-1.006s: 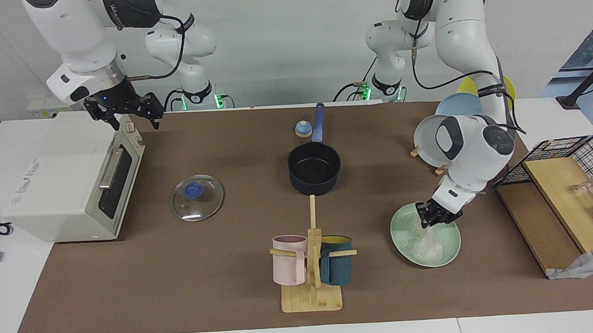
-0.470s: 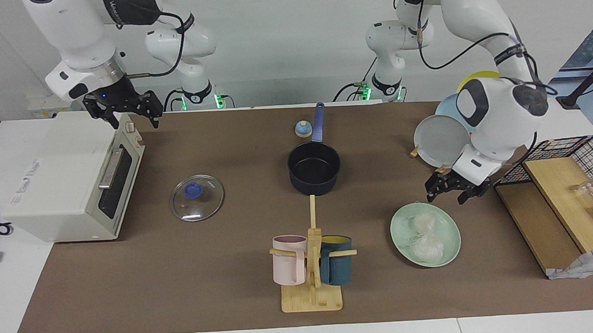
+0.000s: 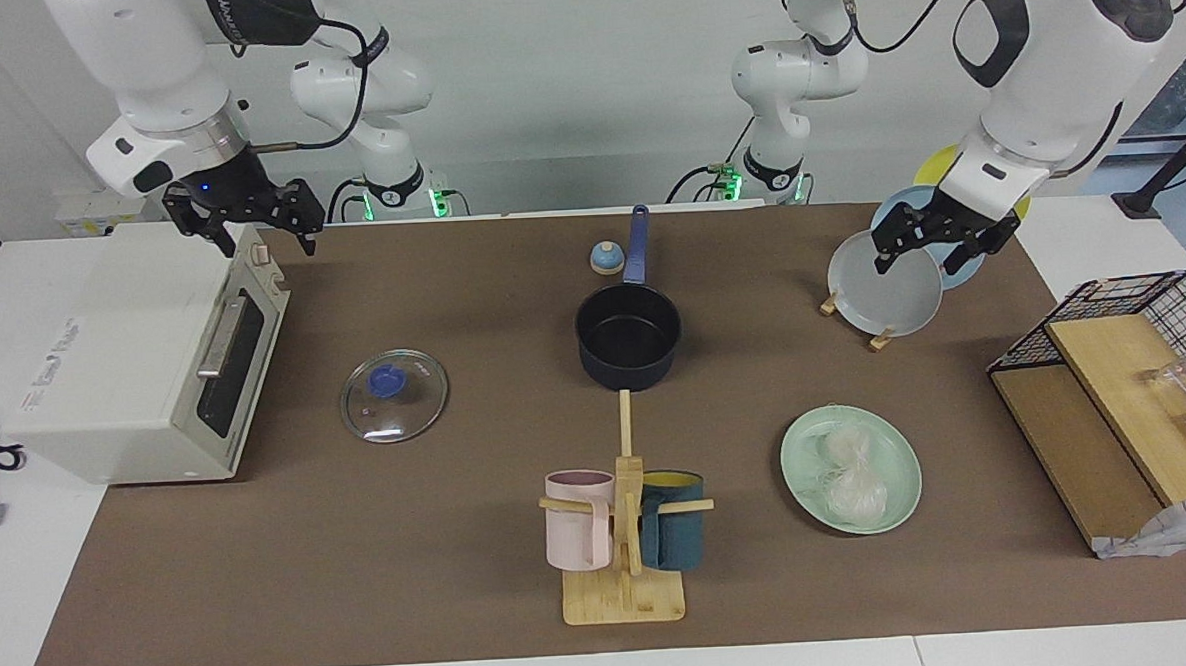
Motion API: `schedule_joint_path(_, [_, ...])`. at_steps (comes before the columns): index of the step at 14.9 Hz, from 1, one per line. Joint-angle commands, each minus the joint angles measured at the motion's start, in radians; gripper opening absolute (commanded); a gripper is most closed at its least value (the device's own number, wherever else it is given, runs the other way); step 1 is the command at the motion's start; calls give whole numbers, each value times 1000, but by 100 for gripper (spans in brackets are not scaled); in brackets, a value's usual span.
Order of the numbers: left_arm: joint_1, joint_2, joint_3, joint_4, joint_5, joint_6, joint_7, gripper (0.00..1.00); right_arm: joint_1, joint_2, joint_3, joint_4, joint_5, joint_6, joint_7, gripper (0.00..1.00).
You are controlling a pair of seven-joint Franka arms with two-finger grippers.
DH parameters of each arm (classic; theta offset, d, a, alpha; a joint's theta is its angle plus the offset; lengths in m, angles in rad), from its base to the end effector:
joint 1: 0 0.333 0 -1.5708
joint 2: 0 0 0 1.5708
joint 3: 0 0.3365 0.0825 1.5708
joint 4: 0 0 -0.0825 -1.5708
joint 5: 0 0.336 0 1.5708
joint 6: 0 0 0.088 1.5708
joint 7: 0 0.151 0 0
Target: Transfer vermicelli from pot to plate
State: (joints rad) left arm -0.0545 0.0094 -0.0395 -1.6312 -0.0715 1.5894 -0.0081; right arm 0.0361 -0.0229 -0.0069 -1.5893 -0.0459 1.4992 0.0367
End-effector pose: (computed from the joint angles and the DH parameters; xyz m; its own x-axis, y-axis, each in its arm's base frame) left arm 0.5035 -0.0581 0.5727 0.9951 -0.0844 -0.0518 -0.0806 -0.9942 0.0712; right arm 0.4881 0.0070 0.5989 0.9978 -0.0108 -0.0654 -0.0077 -0.9988 0.0481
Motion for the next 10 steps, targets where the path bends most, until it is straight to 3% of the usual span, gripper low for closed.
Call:
schedule_joint_path(1, [-7,-68,-3,-100,28,-14,-36,100,-5,3,1,12,17,7,-26,100])
schedule_joint_path(5, [-16,-62,0,-35,29,-115,-105,100,-9,5,-1,15,12,1,-27,100])
schedule_joint_path(10, [-25,-57,-2,5,30,-141,-113,100,-10,5,-2,15,18,-4,-29,100])
